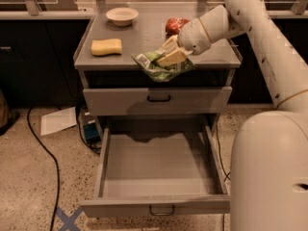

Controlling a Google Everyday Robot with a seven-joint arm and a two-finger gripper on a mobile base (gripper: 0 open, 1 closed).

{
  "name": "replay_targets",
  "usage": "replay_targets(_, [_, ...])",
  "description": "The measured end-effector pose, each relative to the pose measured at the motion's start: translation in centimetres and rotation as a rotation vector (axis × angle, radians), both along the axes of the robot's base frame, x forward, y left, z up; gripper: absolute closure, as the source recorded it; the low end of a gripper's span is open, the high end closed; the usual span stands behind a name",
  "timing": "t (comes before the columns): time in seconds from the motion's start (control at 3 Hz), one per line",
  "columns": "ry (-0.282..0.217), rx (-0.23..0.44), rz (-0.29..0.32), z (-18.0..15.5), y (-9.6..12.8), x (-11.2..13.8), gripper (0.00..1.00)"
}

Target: Pick green jalapeno chip bag from middle drawer and place on counter

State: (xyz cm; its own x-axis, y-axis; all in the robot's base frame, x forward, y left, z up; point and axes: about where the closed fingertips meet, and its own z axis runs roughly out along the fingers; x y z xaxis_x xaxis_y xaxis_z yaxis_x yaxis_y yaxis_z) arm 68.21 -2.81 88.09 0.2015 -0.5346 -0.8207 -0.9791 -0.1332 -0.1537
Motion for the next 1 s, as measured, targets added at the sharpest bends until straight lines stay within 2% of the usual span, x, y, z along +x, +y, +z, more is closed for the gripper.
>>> replay_targets(0.33, [-0.08,-0.019,-0.026,4.7,-0.1,1.6,1.0])
replay_targets(0.67, [-0.122,-0.023,-0.04,6.5,0.7,3.3,1.0])
replay_targets(1.0, [-0.191,-0.008,-0.061,6.6,1.5,5.6,1.0])
